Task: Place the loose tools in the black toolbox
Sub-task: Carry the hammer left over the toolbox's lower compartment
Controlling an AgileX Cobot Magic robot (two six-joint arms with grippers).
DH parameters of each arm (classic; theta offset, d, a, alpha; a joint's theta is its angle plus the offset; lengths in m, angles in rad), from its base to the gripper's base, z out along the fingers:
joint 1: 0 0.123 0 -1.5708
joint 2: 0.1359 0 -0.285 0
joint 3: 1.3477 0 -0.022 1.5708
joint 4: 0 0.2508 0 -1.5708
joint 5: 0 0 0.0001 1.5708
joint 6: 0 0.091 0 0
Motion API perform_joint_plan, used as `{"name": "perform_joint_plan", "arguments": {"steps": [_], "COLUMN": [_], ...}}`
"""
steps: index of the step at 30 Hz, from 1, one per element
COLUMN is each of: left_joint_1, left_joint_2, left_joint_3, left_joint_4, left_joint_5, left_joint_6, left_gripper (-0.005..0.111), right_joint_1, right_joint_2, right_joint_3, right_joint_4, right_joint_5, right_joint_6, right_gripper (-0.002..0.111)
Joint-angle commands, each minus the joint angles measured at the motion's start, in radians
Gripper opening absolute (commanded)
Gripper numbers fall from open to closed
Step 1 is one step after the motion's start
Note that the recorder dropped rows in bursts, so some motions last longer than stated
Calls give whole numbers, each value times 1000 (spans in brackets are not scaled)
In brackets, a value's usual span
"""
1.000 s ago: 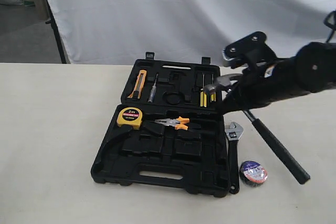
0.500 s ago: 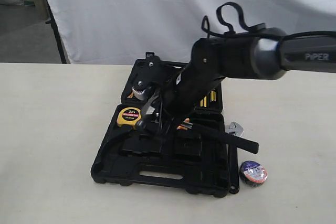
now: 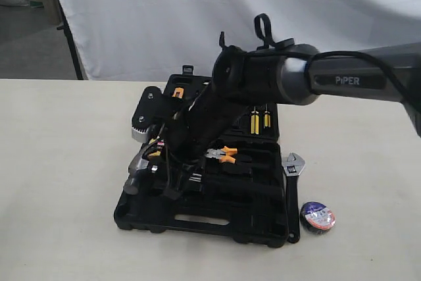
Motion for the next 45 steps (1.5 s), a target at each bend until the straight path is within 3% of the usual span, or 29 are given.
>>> {"name": "perform_joint_plan", "arguments": {"steps": [1, 41, 43, 45], "left_joint_1": [25, 25, 25, 25], "left_joint_2": [-3, -3, -3, -3], "left_joint_3": [-3, -3, -3, -3], "left_joint_4": [4, 4, 4, 4], "left_joint_5": [-7, -7, -7, -7], "left_joint_6": [-5, -5, -5, -5], "left_gripper": [1, 1, 1, 1], "right_joint_1": [18, 31, 31, 31], "right_joint_2": [7, 57, 57, 57], "right_joint_3": [-9, -7, -7, -7], "right_joint_4": [21, 13, 11, 11], "right_joint_5": [-12, -64, -77, -95], "right_joint_6": [-36, 21, 21, 26], "right_gripper": [0, 0, 8, 23]}}
